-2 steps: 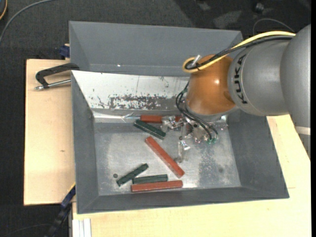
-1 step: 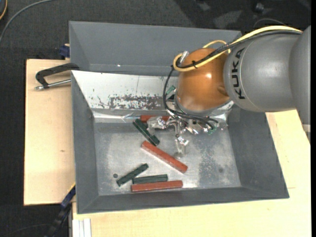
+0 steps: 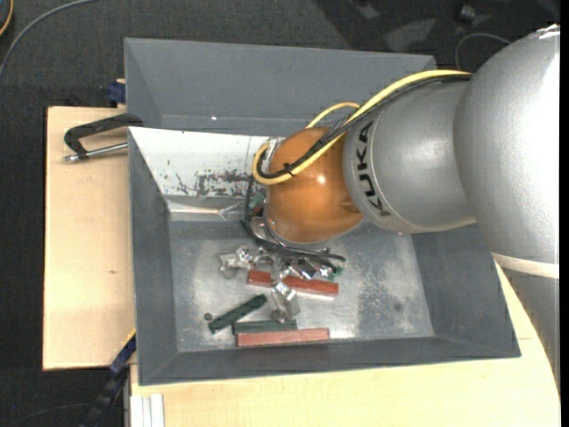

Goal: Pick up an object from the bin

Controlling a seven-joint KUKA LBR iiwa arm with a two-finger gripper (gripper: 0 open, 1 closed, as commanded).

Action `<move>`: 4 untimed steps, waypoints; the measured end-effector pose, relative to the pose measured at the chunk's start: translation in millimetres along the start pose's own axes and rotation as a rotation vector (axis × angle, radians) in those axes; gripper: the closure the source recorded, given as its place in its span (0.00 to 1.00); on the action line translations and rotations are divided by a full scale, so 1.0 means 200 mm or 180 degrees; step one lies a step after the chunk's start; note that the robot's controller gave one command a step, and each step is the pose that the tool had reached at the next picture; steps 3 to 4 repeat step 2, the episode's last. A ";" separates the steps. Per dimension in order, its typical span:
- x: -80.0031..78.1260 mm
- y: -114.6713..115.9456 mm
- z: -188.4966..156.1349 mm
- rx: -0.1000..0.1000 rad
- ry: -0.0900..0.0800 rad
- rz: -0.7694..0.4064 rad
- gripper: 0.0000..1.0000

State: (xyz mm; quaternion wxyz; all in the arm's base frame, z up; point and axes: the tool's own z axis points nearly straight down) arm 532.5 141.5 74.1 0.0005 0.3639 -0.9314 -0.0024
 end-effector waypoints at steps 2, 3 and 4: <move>0.05 -0.02 -0.65 0.0034 -0.0040 0.0061 1.00; 0.05 -0.02 -0.65 0.0034 -0.0040 0.0061 1.00; 0.05 -0.02 -0.65 0.0034 -0.0040 0.0061 1.00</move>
Offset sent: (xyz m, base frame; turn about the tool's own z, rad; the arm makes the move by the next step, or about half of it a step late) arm 0.0000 0.0000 0.0000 0.0000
